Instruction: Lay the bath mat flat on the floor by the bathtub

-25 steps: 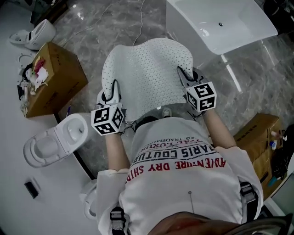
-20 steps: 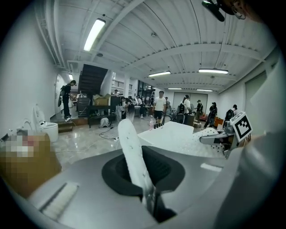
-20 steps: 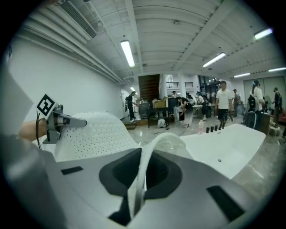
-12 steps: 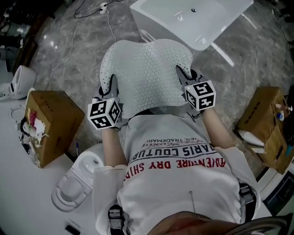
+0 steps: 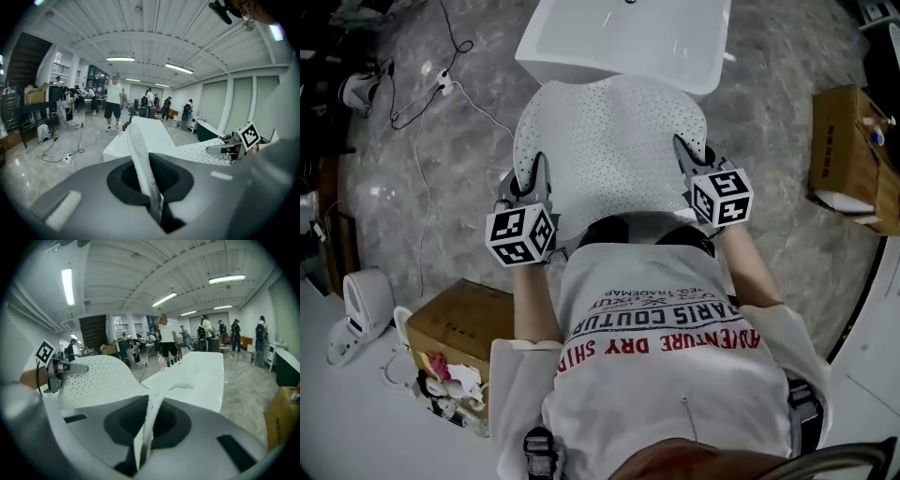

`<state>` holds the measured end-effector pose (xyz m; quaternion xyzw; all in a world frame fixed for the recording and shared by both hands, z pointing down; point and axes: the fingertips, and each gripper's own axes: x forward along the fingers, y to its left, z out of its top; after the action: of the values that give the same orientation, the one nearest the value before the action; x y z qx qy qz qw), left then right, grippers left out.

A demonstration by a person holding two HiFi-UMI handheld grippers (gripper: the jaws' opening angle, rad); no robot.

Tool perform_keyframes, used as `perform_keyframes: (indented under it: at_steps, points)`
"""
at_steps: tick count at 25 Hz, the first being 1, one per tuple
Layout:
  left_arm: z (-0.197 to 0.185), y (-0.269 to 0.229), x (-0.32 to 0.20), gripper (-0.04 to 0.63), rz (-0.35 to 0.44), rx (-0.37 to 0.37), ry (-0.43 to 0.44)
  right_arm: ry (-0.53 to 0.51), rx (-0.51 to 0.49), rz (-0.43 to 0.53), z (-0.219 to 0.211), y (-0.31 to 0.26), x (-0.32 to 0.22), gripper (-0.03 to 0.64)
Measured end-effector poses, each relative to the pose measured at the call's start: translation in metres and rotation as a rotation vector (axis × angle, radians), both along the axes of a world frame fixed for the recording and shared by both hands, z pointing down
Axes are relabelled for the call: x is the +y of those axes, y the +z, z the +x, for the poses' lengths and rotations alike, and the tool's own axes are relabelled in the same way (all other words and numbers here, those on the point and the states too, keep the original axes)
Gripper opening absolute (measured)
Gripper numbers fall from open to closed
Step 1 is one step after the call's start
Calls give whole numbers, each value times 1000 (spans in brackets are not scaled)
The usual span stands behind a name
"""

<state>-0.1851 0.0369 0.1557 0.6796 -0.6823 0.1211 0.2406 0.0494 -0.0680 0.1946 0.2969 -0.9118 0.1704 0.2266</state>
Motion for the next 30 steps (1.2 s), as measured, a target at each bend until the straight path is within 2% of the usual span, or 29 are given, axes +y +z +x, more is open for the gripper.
perform_keyframes:
  at_steps: [4, 10, 18, 30]
  points:
    - [-46, 18, -32, 15, -57, 7, 129, 123, 57, -43, -27, 14, 0, 17]
    - [-82, 82, -63, 15, -130, 16, 218, 179, 143, -79, -43, 68, -1, 18]
    - [-101, 222, -90, 15, -212, 14, 221, 229, 186, -142, -39, 198, -15, 17]
    - [-102, 467, -112, 15, -195, -97, 252, 240, 164, -86, -26, 438, -29, 18]
